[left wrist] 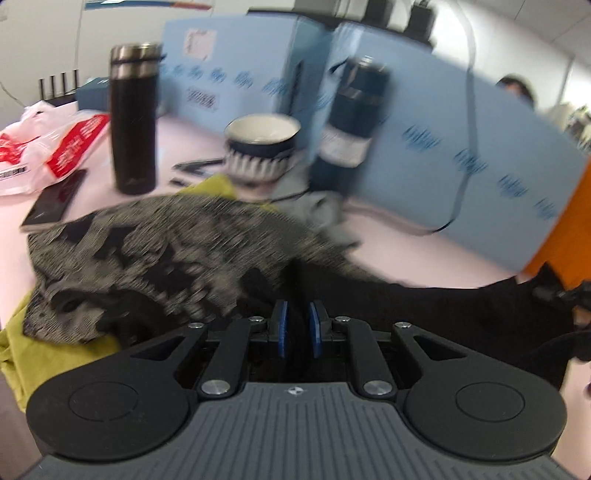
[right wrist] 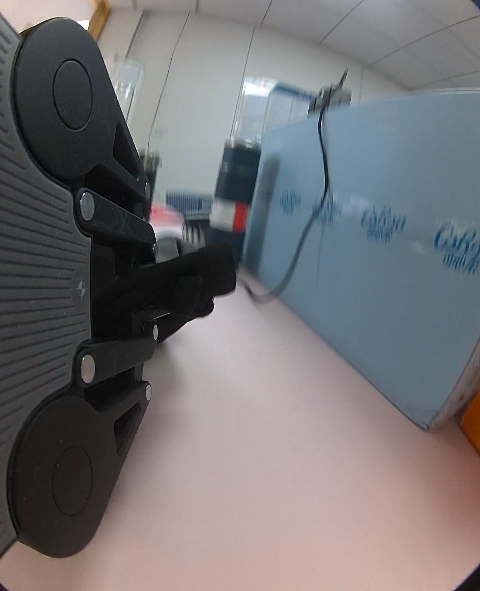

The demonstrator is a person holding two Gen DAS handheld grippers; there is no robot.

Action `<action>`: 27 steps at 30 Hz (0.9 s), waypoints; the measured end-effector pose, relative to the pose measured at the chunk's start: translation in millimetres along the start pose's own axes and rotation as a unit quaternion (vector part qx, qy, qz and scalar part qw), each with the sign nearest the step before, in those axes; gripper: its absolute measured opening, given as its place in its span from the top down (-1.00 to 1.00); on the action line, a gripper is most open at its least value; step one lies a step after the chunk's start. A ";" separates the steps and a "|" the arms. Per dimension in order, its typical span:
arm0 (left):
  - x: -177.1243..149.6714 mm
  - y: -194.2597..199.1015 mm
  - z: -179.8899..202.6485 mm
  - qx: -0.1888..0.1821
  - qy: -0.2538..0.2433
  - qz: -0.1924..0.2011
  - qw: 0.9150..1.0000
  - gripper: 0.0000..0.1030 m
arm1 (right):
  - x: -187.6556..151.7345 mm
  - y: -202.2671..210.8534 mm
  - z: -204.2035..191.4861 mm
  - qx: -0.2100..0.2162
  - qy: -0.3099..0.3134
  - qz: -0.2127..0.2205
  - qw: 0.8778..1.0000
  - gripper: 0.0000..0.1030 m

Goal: Fold clothes
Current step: 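Carry the shirt onto the patterned clothes pile and open both grippers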

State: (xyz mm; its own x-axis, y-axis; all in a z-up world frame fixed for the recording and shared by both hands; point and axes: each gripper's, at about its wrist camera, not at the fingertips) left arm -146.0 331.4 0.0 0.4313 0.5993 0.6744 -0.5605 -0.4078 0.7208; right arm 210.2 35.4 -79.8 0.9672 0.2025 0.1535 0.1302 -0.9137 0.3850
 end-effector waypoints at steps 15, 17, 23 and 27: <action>-3.3 -7.7 -17.6 0.123 -0.021 0.011 0.992 -0.57 | 12.7 51.0 18.5 -0.165 0.021 0.168 0.972 -0.54; -2.1 4.5 -18.3 0.143 -0.003 0.029 0.989 -0.62 | 4.5 67.6 22.8 -0.170 0.007 0.190 0.967 -0.57; 0.2 42.7 -24.1 0.181 0.032 0.075 0.980 -0.67 | -33.0 103.2 21.2 -0.184 -0.009 0.246 0.952 -0.66; -5.1 66.2 -26.5 0.186 0.050 0.084 0.978 -0.73 | -63.0 114.9 11.6 -0.198 0.013 0.254 0.947 -0.70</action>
State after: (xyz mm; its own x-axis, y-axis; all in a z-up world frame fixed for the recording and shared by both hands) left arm -204.0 319.6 40.0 0.2728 0.5594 0.7827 -0.3131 -0.7177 0.6220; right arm 166.7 -86.4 -55.8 0.8767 -0.2146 0.4306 -0.4473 -0.6932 0.5651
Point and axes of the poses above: each gripper's, at about its wrist camera, not at the fingertips, and y roughly against the way its jaws point, z to its right, x to its top, and after that the axes turned 6 degrees about -z, right-handed
